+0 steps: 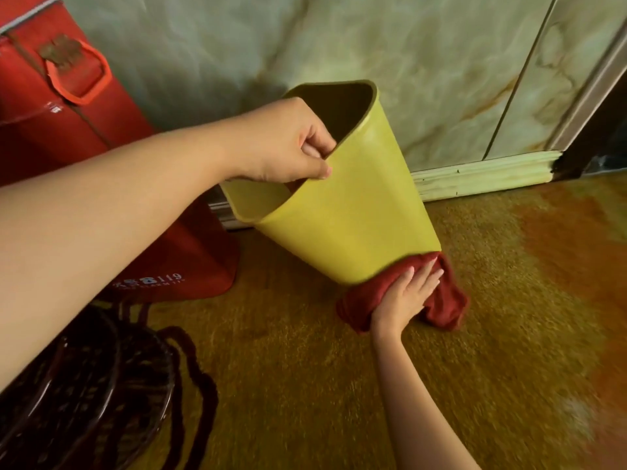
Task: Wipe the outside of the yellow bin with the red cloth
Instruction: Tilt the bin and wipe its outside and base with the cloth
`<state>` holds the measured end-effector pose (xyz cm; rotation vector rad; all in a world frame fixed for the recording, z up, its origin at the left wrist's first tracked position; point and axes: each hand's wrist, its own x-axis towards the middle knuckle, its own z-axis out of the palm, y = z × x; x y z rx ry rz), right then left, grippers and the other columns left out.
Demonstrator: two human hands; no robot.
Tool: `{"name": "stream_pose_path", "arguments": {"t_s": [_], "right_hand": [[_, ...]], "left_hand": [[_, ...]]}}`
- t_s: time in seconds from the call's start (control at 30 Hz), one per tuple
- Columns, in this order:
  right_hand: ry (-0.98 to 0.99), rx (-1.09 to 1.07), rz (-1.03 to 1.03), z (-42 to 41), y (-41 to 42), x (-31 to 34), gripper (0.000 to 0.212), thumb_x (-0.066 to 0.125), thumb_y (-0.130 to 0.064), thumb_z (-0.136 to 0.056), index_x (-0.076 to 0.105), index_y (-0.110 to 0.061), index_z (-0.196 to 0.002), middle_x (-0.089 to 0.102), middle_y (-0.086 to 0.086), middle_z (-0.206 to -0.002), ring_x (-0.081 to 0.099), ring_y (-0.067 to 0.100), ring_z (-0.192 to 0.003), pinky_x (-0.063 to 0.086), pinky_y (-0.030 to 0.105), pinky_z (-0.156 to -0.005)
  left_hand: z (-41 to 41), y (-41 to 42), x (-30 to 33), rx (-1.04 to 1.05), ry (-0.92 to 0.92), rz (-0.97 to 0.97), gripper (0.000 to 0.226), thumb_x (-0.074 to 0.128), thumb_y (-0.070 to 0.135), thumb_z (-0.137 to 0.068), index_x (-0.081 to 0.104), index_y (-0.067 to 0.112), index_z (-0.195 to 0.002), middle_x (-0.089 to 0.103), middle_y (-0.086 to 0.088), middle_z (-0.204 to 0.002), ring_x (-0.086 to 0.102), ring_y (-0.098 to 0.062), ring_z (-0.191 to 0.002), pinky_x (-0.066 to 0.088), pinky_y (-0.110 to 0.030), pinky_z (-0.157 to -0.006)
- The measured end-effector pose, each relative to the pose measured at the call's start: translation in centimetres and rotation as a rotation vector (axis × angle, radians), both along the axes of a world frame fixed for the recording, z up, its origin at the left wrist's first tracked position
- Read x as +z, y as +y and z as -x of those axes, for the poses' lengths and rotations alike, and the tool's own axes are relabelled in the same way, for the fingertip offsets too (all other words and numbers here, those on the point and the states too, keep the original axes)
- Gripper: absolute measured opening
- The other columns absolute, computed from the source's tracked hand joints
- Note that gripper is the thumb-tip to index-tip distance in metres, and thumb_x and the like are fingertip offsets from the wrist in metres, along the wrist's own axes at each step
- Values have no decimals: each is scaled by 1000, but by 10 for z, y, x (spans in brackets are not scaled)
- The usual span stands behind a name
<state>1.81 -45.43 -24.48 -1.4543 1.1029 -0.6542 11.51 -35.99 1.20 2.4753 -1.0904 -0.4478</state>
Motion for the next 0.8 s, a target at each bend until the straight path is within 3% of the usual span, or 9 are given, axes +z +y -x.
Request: {"name": "stream_pose_path", "arguments": {"t_s": [0.07, 0.13, 0.2, 0.27, 0.37, 0.43, 0.67, 0.73, 0.8], "right_hand": [[-34, 12, -13, -2, -3, 8, 50, 25, -28, -98, 11, -22, -145, 1, 10, -158, -2, 23, -146, 5, 53, -115], [-59, 63, 45, -3, 3, 22, 52, 26, -29, -98, 9, -19, -146, -1, 11, -158, -3, 23, -146, 4, 54, -115], [-108, 133, 192, -6, 12, 42, 55, 24, -35, -95, 8, -19, -145, -1, 12, -158, -4, 22, -145, 3, 53, -114], [-172, 210, 402, -13, 17, 70, 59, 20, -43, -92, 5, -21, -144, 1, 13, -157, -4, 21, -145, 5, 49, -113], [-204, 291, 751, -26, 16, 97, 61, 20, -50, -91, 6, -27, -146, 6, 8, -158, -3, 18, -145, 1, 44, -114], [-204, 316, 838, -29, 10, 93, 61, 24, -52, -89, 8, -32, -145, 4, -2, -156, -4, 15, -145, -1, 47, -115], [-101, 207, 307, -10, -29, 32, 56, 31, -35, -95, 12, -19, -145, 4, 13, -158, 1, 23, -146, 9, 48, -116], [-104, 226, 259, 0, -31, 21, 56, 32, -33, -96, 12, -18, -146, 2, 13, -158, 0, 23, -146, 6, 41, -118], [-117, 240, 239, 6, -22, 16, 58, 32, -35, -95, 10, -16, -146, 2, 14, -158, -1, 24, -146, 2, 34, -118]], "left_hand": [[-1, -3, 2, 19, 10, 18, 18, 64, 7, -78, 73, 15, -91, 70, 22, -73, 60, 6, -58, 47, -8, -61], [0, -4, 3, 28, 14, 3, 17, 64, 7, -77, 73, 15, -89, 77, -4, -77, 60, -1, -62, 51, -18, -67], [2, -6, 4, 37, 11, -10, 14, 64, 7, -78, 73, 13, -86, 75, -18, -82, 58, -10, -66, 52, -28, -72], [3, -10, 5, 24, -2, -42, 11, 62, 7, -78, 72, 6, -84, 68, -19, -77, 51, -14, -67, 49, -32, -73], [4, -10, 7, 1, -60, -97, 12, 61, 9, -78, 66, -2, -77, 55, -12, -66, 40, -14, -66, 36, -26, -64], [6, -6, 9, -2, -81, -116, 13, 61, 10, -78, 65, -2, -74, 53, -12, -63, 39, -13, -65, 34, -25, -63], [10, -12, 4, -9, -97, -115, 25, 62, 10, -78, 58, -15, -76, 52, -17, -60, 38, -15, -65, 26, -24, -51], [12, -19, 3, -27, -111, -124, 19, 63, 10, -78, 62, -9, -74, 60, -20, -60, 43, -14, -64, 32, -20, -51], [13, -21, 4, -37, -98, -129, 7, 63, 9, -77, 68, 7, -71, 67, -5, -62, 51, -7, -63, 36, -11, -52]]}}
